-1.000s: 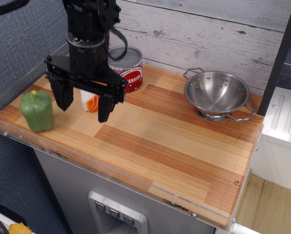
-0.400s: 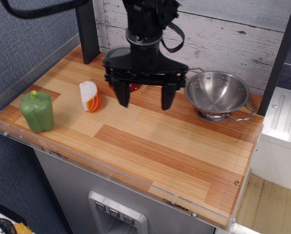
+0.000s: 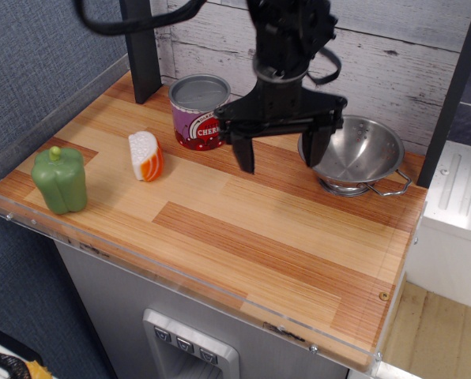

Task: Pick up the pot and place it the front of the table

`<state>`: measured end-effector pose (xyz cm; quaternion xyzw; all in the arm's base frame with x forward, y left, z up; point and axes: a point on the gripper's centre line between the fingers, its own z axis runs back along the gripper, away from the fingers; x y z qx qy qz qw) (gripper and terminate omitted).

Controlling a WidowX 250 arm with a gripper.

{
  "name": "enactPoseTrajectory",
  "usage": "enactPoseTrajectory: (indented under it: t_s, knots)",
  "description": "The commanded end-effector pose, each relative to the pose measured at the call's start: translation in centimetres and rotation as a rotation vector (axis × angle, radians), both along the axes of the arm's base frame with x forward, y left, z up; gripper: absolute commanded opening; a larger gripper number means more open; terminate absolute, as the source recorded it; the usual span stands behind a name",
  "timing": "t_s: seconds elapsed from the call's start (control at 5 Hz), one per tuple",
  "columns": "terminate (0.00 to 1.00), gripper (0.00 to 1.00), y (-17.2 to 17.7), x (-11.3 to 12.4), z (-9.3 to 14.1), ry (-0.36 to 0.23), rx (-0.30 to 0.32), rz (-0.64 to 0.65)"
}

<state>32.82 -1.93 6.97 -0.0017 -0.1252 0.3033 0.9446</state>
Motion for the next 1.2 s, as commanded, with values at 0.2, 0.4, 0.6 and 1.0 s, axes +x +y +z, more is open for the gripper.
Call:
enactPoseTrajectory:
  t_s: [0.2,0.4,0.6,1.0]
  knots:
    - [0.0,1.0,-1.9,3.9,-0.3,-0.004,0.007,0.042]
    - [0.0,1.0,-2.3,4.1,-1.4,0.02,0.015,0.031]
    - [0.0,1.0,-2.4,3.8,-2.1,0.028,0.043,0.036]
    - [0.0,0.0,-2.4,3.5,-2.2,0.009,-0.002,0.004]
